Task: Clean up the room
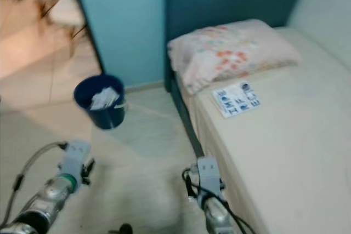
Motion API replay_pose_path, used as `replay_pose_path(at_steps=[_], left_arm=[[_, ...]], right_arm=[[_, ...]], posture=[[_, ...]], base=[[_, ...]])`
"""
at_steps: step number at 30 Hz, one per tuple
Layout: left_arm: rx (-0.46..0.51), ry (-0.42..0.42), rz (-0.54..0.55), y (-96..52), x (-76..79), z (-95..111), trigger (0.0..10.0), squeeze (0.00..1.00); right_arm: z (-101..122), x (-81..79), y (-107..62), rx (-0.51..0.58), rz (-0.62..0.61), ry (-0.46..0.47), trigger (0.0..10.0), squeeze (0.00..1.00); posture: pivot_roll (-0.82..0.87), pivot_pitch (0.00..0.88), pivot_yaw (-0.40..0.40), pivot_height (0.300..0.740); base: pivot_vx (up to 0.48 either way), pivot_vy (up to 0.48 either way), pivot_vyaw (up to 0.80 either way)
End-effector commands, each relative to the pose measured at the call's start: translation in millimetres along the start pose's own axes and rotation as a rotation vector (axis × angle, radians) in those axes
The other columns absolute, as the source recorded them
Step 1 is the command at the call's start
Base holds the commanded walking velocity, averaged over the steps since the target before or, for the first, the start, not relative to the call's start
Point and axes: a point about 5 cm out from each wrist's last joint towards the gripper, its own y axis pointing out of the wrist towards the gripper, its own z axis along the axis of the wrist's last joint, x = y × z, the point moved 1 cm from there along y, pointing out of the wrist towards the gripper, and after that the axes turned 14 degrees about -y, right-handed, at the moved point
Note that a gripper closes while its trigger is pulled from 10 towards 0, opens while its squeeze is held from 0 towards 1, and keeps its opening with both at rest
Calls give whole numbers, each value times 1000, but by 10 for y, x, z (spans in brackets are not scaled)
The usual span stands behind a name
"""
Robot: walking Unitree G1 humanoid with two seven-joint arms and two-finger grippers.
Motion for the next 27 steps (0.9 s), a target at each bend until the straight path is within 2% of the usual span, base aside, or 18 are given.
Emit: replay_pose_path(at_steps=[1, 2, 4, 5, 8, 9, 11, 13, 21, 27], left_arm=[[64, -41, 0, 3, 38, 101, 10000, 0], [64, -41, 0, 3, 38, 101, 10000, 0], [112, -56, 3, 21, 63, 221, 10000, 0], [112, -56, 3, 21, 63, 221, 10000, 0], [189, -57, -14, 37, 161, 404, 10000, 0], [223, -57, -28, 39, 216, 487, 10000, 0], [245, -58, -37, 38, 251, 539, 10000, 0], [286, -70, -55, 28, 321, 652, 10000, 0], [352, -52, -84, 2, 432, 823, 10000, 0], [381, -37, -95, 16, 532, 917, 10000, 0]], right_arm=[[161, -62, 30, 85, 18, -13, 10000, 0], [161, -62, 30, 85, 18, -13, 10000, 0], [413, -100, 93, 182, 22, -19, 10000, 0], [413, -100, 93, 182, 22, -19, 10000, 0], [741, -110, 153, 298, 5, 2, 10000, 0], [841, -81, 166, 332, -15, 5, 10000, 0], [901, -59, 172, 353, -28, 6, 10000, 0], [994, 53, 168, 387, -82, 11, 10000, 0], [1072, 296, 117, 429, -191, 38, 10000, 0], [1052, 337, 80, 430, -231, 73, 10000, 0]], posture=[[-59, 81, 69, 732], [-59, 81, 69, 732], [-60, 81, 68, 732], [-60, 81, 68, 732], [-55, 83, 65, 732], [-55, 83, 65, 732], [-55, 83, 65, 732], [-53, 85, 66, 732], [-62, 88, 69, 732], [-64, 89, 71, 732]], base=[[0, 0, 781], [0, 0, 781], [0, 0, 781], [0, 0, 781], [0, 0, 781], [0, 0, 775], [0, 0, 775], [0, 0, 769], [0, 0, 759], [410, 0, 0]])
